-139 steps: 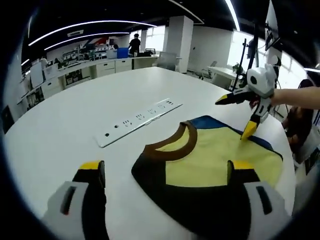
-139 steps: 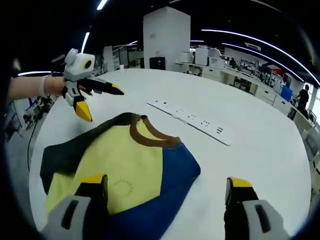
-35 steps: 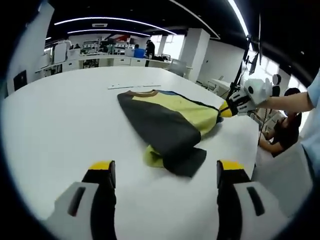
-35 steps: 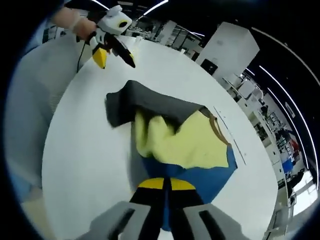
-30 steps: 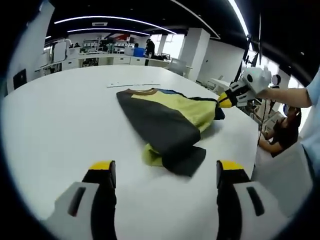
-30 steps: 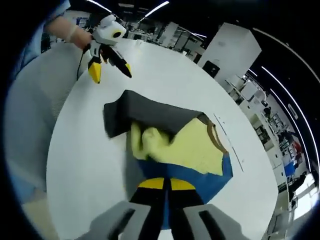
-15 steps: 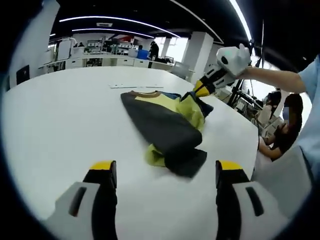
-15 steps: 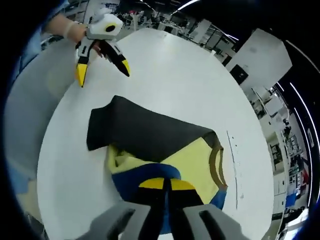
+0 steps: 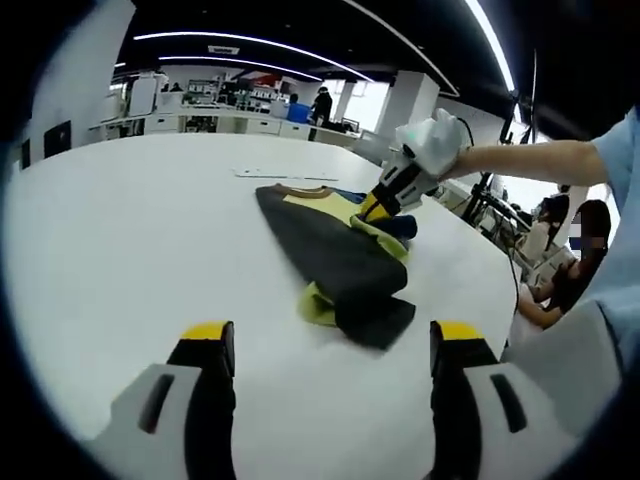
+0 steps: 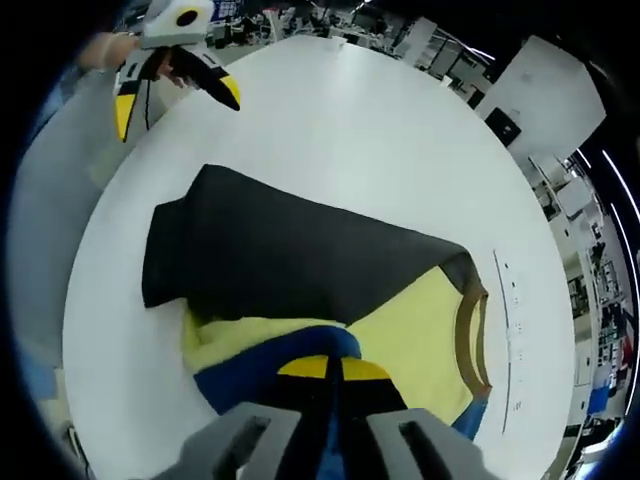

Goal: Fold the garment on the visible template until the final outline fits inside the template.

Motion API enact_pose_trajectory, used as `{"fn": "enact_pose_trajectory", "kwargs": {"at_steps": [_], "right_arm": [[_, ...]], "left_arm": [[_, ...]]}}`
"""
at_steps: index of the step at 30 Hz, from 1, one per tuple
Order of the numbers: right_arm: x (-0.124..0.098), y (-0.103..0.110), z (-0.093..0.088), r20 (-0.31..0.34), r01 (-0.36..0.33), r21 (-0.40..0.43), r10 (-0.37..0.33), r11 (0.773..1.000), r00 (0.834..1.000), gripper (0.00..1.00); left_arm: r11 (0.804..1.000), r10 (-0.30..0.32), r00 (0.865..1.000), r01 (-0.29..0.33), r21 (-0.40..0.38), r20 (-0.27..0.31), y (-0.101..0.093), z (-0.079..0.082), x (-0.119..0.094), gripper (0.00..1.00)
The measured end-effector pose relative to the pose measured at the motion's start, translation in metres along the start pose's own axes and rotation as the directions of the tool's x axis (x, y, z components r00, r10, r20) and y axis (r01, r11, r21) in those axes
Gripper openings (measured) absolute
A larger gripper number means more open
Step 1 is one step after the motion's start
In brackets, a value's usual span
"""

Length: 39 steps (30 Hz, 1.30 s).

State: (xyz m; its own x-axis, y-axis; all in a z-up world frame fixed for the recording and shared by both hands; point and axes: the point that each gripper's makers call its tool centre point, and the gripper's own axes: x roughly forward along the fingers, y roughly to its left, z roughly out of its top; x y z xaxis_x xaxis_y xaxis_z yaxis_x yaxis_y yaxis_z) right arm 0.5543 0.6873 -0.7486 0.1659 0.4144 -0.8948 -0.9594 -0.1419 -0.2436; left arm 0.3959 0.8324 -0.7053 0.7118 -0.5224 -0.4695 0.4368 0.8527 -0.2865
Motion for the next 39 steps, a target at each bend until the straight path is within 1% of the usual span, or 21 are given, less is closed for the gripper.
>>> {"fn": "enact_pose_trajectory", "kwargs": {"at_steps": [4,9,11,13,15,18,20,24,25,27,29,32,35,39], "right_arm": [[0.002,0.003,-0.002,-0.008,-0.005,0.006,0.005,1.000,1.000,0.00],[0.002,0.004,-0.003,-0.009,-0.002,0.020,0.002,1.000,1.000,0.00],[-0.002,0.003,-0.003,0.001,0.007,0.024,-0.007,1.000,1.000,0.00],[-0.007,0.003,-0.002,0.028,0.019,0.032,-0.020,0.999,0.999,0.00],[-0.012,0.005,0.000,0.065,0.019,0.057,-0.022,0.998,0.998,0.06],[-0.021,0.004,0.000,0.099,0.048,0.070,-0.055,0.996,0.994,0.16],[-0.027,0.006,0.000,0.122,0.054,0.113,-0.067,0.992,0.990,0.22],[-0.038,0.009,0.000,0.154,0.080,0.114,-0.097,0.990,0.983,0.47],[-0.043,0.011,-0.001,0.164,0.094,0.111,-0.112,0.989,0.980,0.49],[-0.048,0.015,-0.003,0.167,0.099,0.108,-0.116,0.989,0.979,0.49],[-0.052,0.018,-0.005,0.171,0.107,0.110,-0.124,0.988,0.977,0.51],[-0.058,0.021,-0.008,0.182,0.131,0.110,-0.149,0.985,0.972,0.60],[-0.062,0.024,-0.012,0.184,0.140,0.120,-0.161,0.983,0.970,0.70],[-0.069,0.027,-0.016,0.190,0.156,0.145,-0.182,0.977,0.965,0.72]], "left_arm": [[1.000,-0.008,1.000,0.008,0.003,-0.009,-0.004,-0.003,0.001,0.77],[1.000,-0.017,1.000,0.017,0.011,-0.013,-0.008,-0.003,0.001,0.77],[1.000,-0.022,1.000,0.022,0.014,-0.012,-0.008,-0.003,0.001,0.77],[1.000,-0.020,1.000,0.021,0.018,-0.015,-0.008,-0.003,0.002,0.77],[1.000,-0.022,1.000,0.022,0.015,-0.011,-0.008,-0.003,0.002,0.77],[1.000,-0.026,1.000,0.026,0.012,-0.009,-0.010,-0.003,0.003,0.77],[0.999,-0.032,0.999,0.032,0.016,-0.011,-0.012,-0.003,0.003,0.77],[0.999,-0.041,0.999,0.042,0.021,-0.011,-0.015,-0.003,0.004,0.77],[0.999,-0.043,0.999,0.044,0.022,-0.010,-0.016,-0.003,0.004,0.77],[0.999,-0.049,0.999,0.049,0.020,-0.009,-0.018,-0.002,0.004,0.77],[0.998,-0.052,0.999,0.053,0.023,-0.008,-0.019,-0.002,0.005,0.77],[0.998,-0.062,0.998,0.062,0.018,-0.004,-0.022,-0.002,0.005,0.78],[0.997,-0.065,0.998,0.065,0.028,-0.007,-0.022,-0.002,0.005,0.78],[0.997,-0.067,0.998,0.068,0.031,-0.012,-0.022,-0.002,0.005,0.78]]}}
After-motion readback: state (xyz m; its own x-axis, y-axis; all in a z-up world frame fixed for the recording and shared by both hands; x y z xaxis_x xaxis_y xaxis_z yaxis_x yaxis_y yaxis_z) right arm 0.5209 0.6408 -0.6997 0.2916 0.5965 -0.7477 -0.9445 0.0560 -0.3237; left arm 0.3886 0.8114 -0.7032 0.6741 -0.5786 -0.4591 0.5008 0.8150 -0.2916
